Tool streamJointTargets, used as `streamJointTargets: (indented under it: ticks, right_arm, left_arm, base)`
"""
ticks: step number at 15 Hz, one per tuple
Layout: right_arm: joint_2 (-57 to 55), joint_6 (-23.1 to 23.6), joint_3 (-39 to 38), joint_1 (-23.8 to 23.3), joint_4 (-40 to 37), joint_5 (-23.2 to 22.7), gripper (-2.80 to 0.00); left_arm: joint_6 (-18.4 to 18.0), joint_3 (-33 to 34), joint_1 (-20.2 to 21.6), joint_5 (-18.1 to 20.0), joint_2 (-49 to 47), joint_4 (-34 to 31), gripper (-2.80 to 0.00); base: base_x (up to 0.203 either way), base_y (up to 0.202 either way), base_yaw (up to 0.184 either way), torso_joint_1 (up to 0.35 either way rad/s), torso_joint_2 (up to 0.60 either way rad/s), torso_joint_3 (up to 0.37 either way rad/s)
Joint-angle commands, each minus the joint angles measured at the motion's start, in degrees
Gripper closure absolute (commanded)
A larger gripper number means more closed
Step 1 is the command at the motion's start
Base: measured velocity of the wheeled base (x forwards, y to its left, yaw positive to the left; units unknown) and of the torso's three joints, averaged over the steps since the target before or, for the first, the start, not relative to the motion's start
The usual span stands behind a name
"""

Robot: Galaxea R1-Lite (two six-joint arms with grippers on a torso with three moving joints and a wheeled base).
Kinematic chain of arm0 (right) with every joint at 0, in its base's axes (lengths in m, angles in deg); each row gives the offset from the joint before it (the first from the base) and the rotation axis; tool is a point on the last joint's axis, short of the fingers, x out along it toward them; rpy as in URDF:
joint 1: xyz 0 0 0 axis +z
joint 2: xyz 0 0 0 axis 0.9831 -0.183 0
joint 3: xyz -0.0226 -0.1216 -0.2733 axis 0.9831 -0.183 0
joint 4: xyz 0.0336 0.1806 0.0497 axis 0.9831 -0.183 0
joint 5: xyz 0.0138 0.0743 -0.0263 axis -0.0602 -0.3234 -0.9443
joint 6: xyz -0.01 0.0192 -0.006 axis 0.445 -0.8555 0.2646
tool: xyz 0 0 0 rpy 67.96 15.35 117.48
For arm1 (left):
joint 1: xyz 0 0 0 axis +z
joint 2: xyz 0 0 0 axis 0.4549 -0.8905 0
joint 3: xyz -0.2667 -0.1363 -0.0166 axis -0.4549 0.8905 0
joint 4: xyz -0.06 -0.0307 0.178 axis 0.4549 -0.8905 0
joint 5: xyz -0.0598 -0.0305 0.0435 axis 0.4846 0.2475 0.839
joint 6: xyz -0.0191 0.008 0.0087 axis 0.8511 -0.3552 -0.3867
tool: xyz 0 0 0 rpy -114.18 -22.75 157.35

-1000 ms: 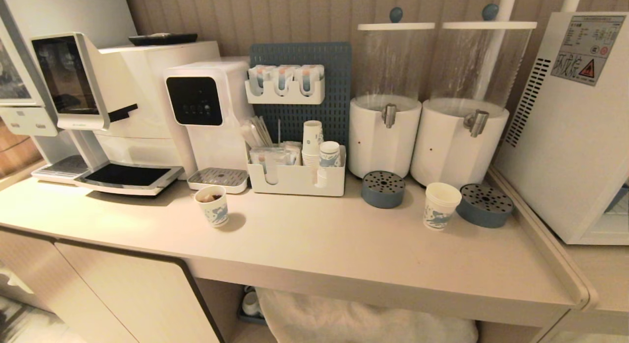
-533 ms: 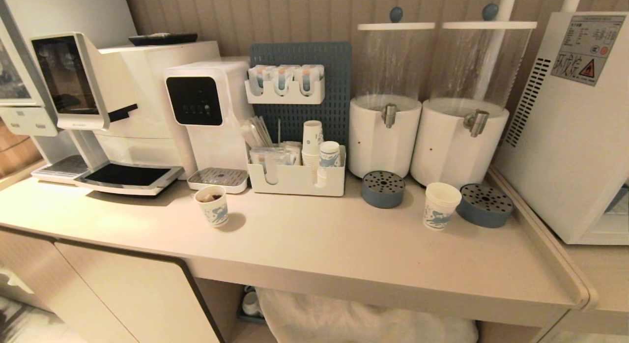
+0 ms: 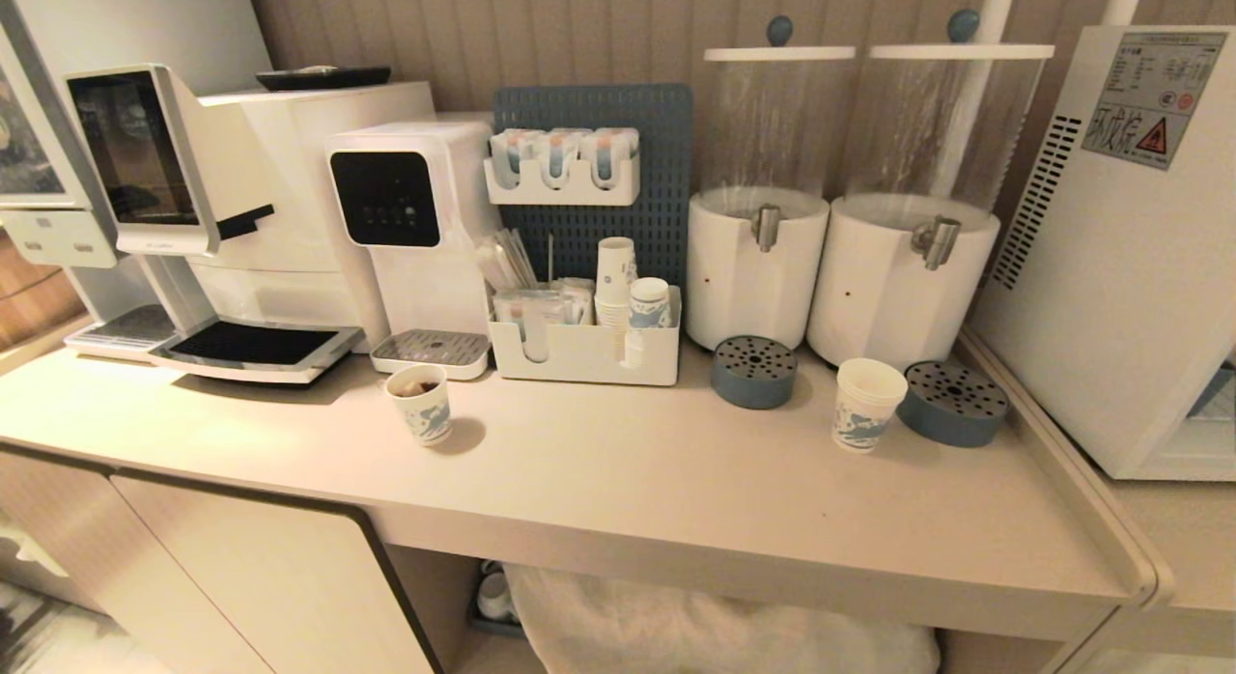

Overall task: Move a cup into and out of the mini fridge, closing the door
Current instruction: Close the freezer door

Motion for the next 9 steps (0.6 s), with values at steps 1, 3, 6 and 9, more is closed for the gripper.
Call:
streamJointTargets:
  ticks: [1, 3, 6, 9]
  right_arm:
    - [0.0, -0.1, -0.1, 0.0, -0.2, 0.3, 0.00]
    - [0.0, -0.9, -0.1, 0.0, -0.1, 0.4, 0.00]
    - [0.0, -1.0, -0.1, 0.1, -0.1, 0.5, 0.00]
    - [0.0, -0.9, -0.1, 0.0, 0.0, 0.4, 0.00]
  left_arm:
    - [0.1, 0.0, 0.1, 0.0, -0.1, 0.0, 0.00]
    - [0.0, 0.0, 0.1, 0.0, -0.1, 0.0, 0.00]
    - [0.1, -0.1, 0.1, 0.0, -0.1, 0.0, 0.00]
    - [0.1, 0.0, 0.1, 0.0, -0.1, 0.0, 0.00]
  base:
    - [0.003, -0.050, 0.017, 0.006, 0.00, 0.002]
    - [0.001, -0.140, 0.004, 0.000, 0.01, 0.010]
    - [0.000, -0.181, -0.030, -0.057, 0.16, 0.076]
    - [0.000, -0.073, -0.022, -0.011, 0.01, 0.011]
